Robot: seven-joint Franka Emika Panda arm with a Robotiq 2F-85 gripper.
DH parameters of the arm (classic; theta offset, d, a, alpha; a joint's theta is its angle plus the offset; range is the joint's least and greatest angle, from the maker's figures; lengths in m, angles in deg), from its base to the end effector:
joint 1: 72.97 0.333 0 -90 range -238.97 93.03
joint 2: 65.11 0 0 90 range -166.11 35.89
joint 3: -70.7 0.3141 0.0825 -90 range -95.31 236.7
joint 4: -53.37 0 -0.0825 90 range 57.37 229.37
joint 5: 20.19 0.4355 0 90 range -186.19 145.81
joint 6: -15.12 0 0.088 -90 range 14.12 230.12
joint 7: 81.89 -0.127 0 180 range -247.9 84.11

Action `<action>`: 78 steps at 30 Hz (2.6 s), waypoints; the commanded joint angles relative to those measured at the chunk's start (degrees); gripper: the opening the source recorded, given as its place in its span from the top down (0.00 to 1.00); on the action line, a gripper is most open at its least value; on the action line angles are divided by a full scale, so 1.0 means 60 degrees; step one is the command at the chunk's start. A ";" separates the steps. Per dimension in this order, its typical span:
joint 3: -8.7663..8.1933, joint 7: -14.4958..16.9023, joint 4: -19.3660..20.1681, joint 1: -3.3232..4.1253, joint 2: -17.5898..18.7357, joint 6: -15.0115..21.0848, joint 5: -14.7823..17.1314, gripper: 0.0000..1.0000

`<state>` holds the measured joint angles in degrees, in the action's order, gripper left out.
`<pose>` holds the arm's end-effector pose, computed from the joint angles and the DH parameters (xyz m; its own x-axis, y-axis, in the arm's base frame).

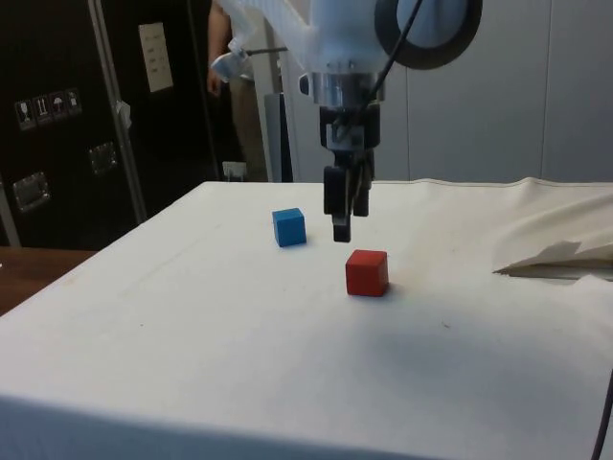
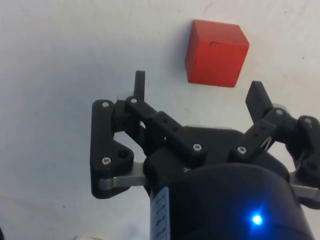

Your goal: Stack the two cubes.

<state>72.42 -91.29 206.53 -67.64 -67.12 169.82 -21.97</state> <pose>0.4460 0.0558 0.1868 0.9979 -0.0131 0.0635 -0.0135 -0.9999 0.0058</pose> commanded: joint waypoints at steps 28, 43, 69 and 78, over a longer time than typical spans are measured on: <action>-0.0334 0.0783 0.0057 -0.0048 0.0840 0.0821 0.0363 0.00; -0.0363 0.0754 0.0048 -0.0086 0.1070 0.0917 0.0267 0.00; -0.0430 0.1270 -0.0105 -0.0143 0.1767 0.1346 0.0382 0.00; -0.0325 0.1327 -0.0124 -0.0210 0.2149 0.1709 0.0525 0.00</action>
<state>69.03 -84.76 205.78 -68.21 -54.63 179.27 -21.28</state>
